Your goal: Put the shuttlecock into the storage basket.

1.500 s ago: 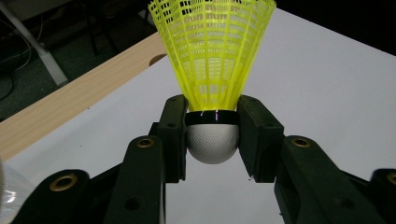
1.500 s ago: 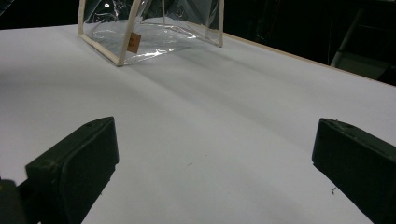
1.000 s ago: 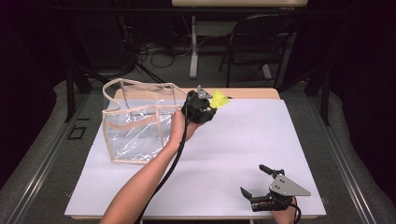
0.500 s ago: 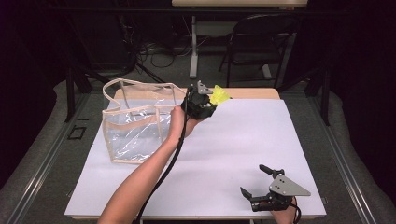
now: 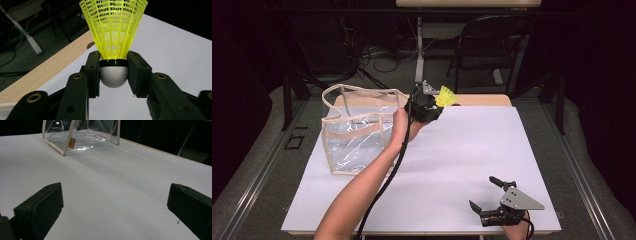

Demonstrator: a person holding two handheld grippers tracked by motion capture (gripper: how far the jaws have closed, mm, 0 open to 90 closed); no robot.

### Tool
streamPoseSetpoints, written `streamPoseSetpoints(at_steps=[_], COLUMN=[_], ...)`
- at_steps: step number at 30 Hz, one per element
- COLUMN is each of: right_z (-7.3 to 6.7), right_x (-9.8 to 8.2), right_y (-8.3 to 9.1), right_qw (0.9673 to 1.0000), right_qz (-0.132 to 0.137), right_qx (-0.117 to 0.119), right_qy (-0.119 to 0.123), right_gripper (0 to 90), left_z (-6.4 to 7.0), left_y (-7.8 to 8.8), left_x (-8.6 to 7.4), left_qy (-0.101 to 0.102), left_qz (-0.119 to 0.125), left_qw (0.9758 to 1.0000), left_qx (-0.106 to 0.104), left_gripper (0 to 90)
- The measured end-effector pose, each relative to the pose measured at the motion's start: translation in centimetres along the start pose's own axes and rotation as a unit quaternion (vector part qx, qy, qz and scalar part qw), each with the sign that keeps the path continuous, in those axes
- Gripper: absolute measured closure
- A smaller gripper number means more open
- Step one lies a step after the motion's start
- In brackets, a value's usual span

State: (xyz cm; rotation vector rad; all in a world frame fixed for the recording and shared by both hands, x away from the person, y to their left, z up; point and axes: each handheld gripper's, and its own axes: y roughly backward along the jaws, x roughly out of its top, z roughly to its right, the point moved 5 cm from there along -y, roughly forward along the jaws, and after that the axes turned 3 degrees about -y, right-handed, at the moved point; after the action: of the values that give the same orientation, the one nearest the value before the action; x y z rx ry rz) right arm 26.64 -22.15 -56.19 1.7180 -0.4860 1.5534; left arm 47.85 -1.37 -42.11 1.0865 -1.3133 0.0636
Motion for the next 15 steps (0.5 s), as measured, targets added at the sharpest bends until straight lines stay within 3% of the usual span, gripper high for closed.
streamPoseSetpoints(at_steps=[15], right_z=[0.0], right_x=[-0.01], right_y=[-0.01], right_qw=[1.0], right_qz=[0.0], right_qx=[0.0], right_qy=[-0.001], right_gripper=[0.0], left_z=[-0.76], left_y=[0.84], left_x=[0.85], left_qy=[-0.004], left_qz=[0.004], left_qw=[1.0], left_qx=[0.006], left_gripper=[64.7])
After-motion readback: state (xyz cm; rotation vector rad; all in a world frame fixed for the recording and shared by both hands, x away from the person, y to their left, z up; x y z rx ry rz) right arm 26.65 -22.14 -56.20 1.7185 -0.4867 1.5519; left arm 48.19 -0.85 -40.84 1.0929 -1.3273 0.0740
